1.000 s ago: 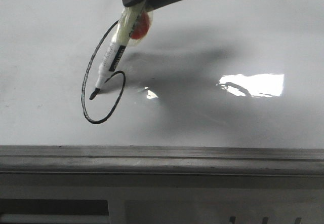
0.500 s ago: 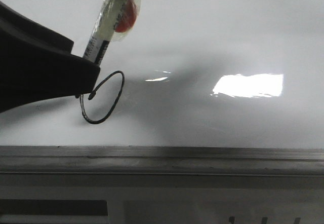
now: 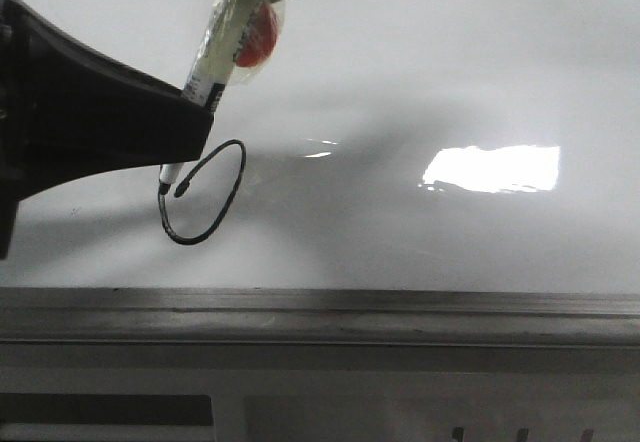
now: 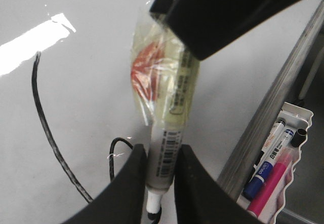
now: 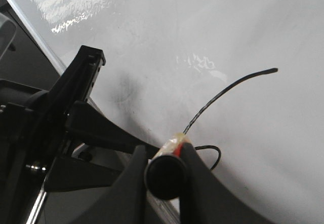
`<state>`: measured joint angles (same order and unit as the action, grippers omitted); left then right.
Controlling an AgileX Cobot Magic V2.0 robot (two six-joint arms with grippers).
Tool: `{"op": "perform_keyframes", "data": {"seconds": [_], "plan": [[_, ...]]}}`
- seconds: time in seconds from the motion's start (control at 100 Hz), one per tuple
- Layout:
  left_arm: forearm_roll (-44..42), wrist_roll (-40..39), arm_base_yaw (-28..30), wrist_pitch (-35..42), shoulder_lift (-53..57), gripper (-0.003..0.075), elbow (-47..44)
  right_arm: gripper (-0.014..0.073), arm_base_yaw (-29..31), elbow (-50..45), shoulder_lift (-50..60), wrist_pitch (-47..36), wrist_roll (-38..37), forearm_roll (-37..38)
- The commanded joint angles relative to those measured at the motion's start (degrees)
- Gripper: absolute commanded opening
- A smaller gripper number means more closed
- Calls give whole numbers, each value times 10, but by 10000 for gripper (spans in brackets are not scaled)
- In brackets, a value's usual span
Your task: Write number 6 on whiteboard
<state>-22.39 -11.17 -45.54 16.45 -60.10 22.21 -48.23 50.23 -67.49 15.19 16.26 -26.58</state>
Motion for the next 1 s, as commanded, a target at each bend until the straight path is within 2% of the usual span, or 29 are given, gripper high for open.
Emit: {"op": "perform_keyframes", "data": {"seconds": [0.0,0.45,0.52,0.67,0.74,0.9,0.99], "plan": [[20,-9,1,39,5,-20,18,-55,-2,17,16,-24,5,0],[20,-9,1,35,5,-20,18,-41,-2,17,16,-24,5,-4],[20,-9,1,35,5,-20,18,32,-2,17,16,-25,5,-4],[26,-9,1,33,5,-20,18,383,-2,17,16,-52,5,-4],[42,-9,1,29,7,-20,18,486,-2,17,16,-82,5,-4],[136,-9,1,10,9,-20,18,475,-2,17,20,-148,5,-4],[209,-9,2,-29,27,-20,23,467,-2,17,26,-164,5,1]]}}
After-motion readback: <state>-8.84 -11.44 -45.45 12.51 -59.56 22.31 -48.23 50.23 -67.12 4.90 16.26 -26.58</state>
